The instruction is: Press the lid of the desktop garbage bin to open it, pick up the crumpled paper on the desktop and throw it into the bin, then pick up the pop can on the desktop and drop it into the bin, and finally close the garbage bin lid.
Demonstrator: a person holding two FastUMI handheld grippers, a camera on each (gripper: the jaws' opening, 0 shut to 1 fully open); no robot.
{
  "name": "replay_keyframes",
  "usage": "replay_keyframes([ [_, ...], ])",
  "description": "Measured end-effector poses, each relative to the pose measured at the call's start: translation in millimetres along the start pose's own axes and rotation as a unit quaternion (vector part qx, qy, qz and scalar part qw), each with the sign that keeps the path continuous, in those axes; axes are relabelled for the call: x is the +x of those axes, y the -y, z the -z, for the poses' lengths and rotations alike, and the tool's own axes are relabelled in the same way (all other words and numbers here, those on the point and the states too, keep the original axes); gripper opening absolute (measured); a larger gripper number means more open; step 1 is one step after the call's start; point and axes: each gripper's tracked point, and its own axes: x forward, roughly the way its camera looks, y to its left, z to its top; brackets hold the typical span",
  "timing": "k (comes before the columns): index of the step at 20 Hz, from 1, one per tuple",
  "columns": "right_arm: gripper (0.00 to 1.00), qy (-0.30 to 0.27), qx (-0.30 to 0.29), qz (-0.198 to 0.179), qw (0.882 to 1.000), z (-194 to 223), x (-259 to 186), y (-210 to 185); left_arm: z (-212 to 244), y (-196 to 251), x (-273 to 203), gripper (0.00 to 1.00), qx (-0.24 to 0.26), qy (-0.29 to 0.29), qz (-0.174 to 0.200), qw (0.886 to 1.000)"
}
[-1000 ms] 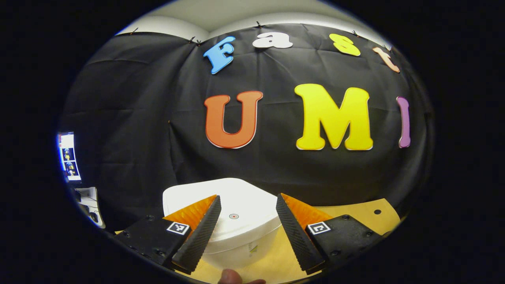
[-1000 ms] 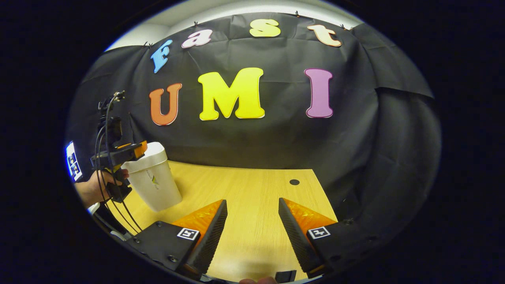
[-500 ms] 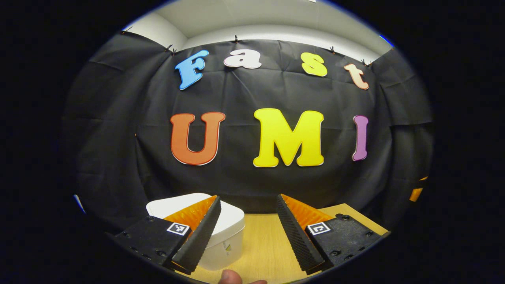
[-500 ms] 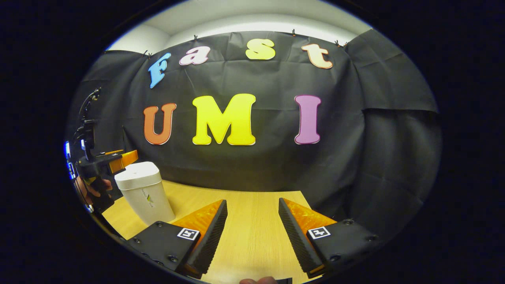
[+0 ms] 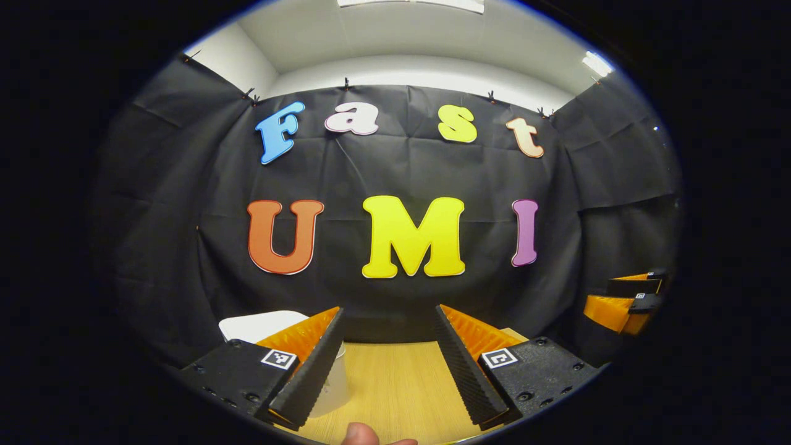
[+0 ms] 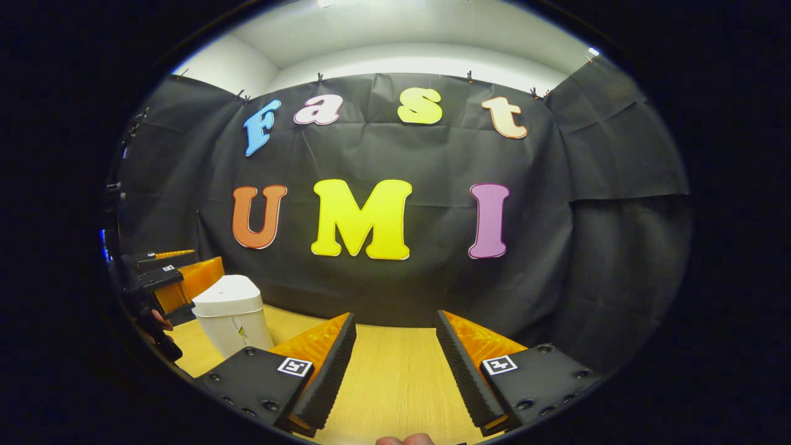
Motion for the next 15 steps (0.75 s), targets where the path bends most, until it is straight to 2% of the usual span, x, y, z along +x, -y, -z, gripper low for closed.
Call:
replay_keyframes([
  [4, 0.84, 0.017, -0.003, 0.001, 1.000, -9.6, 0.2, -7.3, 5.7, -2.7, -3.7, 0.93, -0.013, -0.008, -0.011, 1.000],
  [8, 0.84, 0.027, -0.003, 0.026, 0.999, -13.2, 5.0, -0.5, 8.6, -0.1, -5.7, 0.93, -0.022, -0.015, -0.016, 1.000],
  [15, 0.86, 0.021, 0.001, 0.039, 0.999, -9.6, 8.9, 9.3, 9.0, 5.1, -4.1, 0.93, -0.016, -0.018, -0.022, 0.999],
])
